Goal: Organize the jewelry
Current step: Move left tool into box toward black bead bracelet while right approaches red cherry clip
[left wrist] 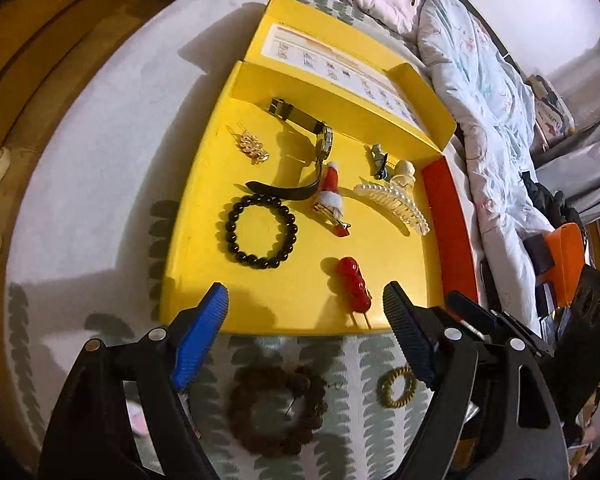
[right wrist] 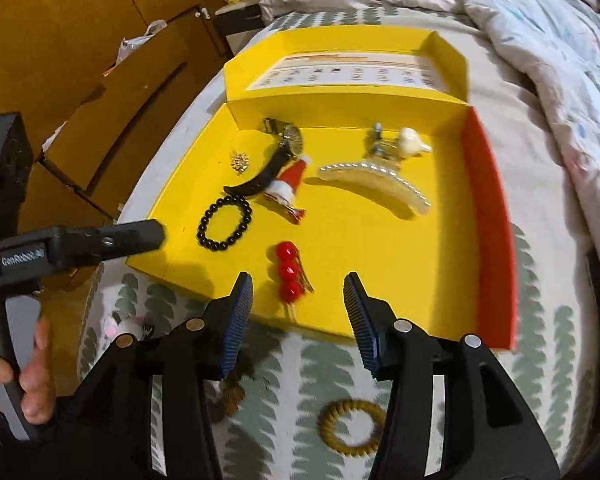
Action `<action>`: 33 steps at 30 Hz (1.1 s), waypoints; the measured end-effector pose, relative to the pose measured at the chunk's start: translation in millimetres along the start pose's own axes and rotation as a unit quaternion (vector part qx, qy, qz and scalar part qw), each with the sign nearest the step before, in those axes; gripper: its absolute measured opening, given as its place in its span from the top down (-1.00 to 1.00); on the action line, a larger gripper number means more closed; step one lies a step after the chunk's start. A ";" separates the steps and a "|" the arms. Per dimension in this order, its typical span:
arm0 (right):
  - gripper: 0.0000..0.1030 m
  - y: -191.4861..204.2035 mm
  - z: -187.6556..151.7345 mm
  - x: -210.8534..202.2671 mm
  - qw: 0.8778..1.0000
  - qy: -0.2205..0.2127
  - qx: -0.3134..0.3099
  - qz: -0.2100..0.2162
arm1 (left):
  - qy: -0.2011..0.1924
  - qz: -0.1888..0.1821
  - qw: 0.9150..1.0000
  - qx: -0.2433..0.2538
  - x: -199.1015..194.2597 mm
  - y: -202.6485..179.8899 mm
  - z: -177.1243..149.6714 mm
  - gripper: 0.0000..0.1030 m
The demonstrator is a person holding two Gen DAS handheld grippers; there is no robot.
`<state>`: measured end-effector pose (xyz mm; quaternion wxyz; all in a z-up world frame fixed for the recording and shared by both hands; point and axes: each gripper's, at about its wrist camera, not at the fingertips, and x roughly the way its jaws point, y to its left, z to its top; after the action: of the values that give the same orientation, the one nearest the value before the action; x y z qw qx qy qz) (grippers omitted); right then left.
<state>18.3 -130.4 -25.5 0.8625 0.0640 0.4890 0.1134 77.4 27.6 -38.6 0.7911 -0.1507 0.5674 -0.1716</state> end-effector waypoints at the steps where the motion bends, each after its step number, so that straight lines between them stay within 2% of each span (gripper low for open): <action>1: 0.00 2.4 2.0 6.4 1.000 0.008 -0.004 0.001 | 0.005 0.006 1.000 0.000 2.4 0.8 1.8 -0.53; 7: 0.00 10.4 8.9 29.7 0.999 0.025 -0.020 0.003 | 0.022 0.029 0.999 -0.010 22.4 5.2 12.2 -0.53; 9: 0.00 11.1 7.7 37.9 0.999 0.031 -0.029 -0.006 | 0.016 0.064 0.998 -0.001 26.2 2.4 13.7 -0.53; 11: 0.00 10.4 7.4 47.5 0.999 0.039 -0.029 -0.011 | 0.014 0.079 0.997 0.002 30.1 1.0 14.6 -0.53; 18: 0.00 14.6 4.6 67.9 0.997 0.046 -0.057 -0.025 | 0.041 0.099 0.994 0.001 54.1 1.6 18.9 -0.53; 33: 0.00 30.8 12.4 97.9 0.989 0.071 -0.105 -0.073 | 0.049 0.152 0.987 0.030 71.2 -3.0 31.8 -0.52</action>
<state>73.4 -75.3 -93.4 0.8333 -0.0714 0.5379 0.1054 128.5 -5.2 -87.6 0.7835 -0.0304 0.6163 -0.0737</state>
